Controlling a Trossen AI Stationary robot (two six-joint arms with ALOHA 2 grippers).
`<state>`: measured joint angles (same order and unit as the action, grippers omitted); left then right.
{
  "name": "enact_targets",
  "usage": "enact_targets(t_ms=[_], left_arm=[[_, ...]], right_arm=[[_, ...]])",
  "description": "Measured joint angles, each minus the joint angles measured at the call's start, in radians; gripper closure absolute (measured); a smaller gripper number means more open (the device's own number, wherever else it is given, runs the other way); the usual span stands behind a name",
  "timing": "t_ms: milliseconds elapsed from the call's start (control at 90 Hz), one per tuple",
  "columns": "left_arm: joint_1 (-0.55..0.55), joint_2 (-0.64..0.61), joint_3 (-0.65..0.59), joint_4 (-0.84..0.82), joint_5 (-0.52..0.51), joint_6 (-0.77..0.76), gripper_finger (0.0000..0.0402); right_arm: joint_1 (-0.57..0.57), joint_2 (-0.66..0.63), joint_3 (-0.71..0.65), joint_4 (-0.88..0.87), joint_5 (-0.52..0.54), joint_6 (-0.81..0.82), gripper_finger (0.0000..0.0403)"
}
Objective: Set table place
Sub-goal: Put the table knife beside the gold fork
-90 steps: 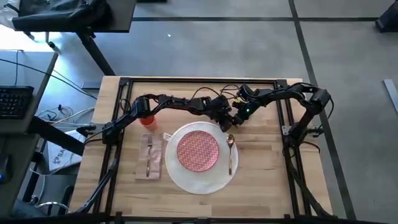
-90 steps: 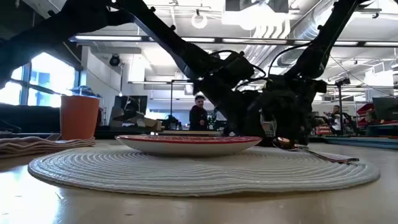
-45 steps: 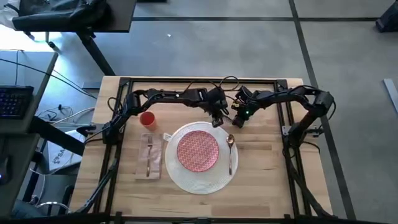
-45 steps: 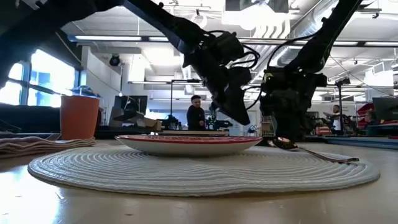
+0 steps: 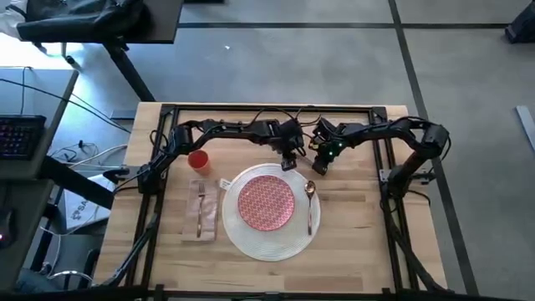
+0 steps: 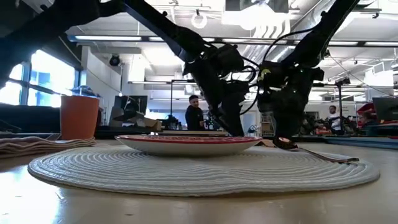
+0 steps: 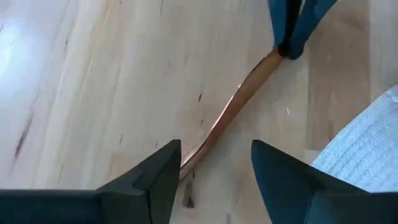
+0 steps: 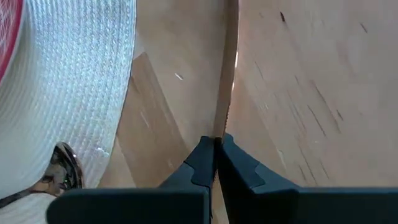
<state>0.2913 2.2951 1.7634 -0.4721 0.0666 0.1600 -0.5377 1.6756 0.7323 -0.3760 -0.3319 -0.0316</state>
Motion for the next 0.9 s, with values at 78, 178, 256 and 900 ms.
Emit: enact_targets(t_ms=[78,178,256,900], left_arm=[[0.000,0.012,0.001,0.003,-0.008,0.029,0.0245],[-0.009,0.019,0.000,0.000,-0.013,0.069,0.0261],[-0.014,0.026,0.001,-0.002,-0.013,0.078,0.0271],[-0.039,0.069,0.007,-0.087,0.034,0.087,0.0396]], right_arm=[[0.011,0.000,0.001,-0.004,0.001,-0.012,0.0403],[0.030,-0.001,0.001,-0.005,0.014,-0.028,0.0403],[0.040,-0.007,0.001,-0.007,0.020,-0.031,0.0403],[0.055,-0.062,-0.001,-0.042,0.028,-0.033,0.0403]])
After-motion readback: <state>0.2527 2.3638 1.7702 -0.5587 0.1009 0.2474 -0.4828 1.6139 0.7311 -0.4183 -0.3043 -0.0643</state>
